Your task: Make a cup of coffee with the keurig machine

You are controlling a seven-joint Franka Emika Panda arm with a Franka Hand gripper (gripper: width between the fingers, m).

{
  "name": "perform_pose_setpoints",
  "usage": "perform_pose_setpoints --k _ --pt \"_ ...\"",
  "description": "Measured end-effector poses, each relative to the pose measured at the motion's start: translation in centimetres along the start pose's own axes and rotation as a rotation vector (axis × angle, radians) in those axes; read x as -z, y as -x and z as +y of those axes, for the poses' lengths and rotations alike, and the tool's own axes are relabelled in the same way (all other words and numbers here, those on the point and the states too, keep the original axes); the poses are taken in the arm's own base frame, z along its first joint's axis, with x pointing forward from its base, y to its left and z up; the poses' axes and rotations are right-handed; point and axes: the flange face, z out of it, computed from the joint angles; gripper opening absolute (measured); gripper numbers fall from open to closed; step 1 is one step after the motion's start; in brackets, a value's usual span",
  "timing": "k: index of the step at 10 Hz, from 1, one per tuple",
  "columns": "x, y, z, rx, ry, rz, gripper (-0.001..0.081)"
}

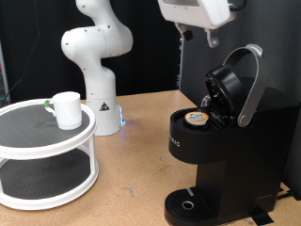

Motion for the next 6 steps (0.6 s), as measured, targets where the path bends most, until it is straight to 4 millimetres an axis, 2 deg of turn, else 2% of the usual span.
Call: perform_pose_setpoints --k 3,6 --pt "-0.5 -2.2 -1.4 -0.042 0.005 0.043 0.0805" --pt "-0.8 -4.5 -1.3 -0.067 0.020 0.068 0.0805"
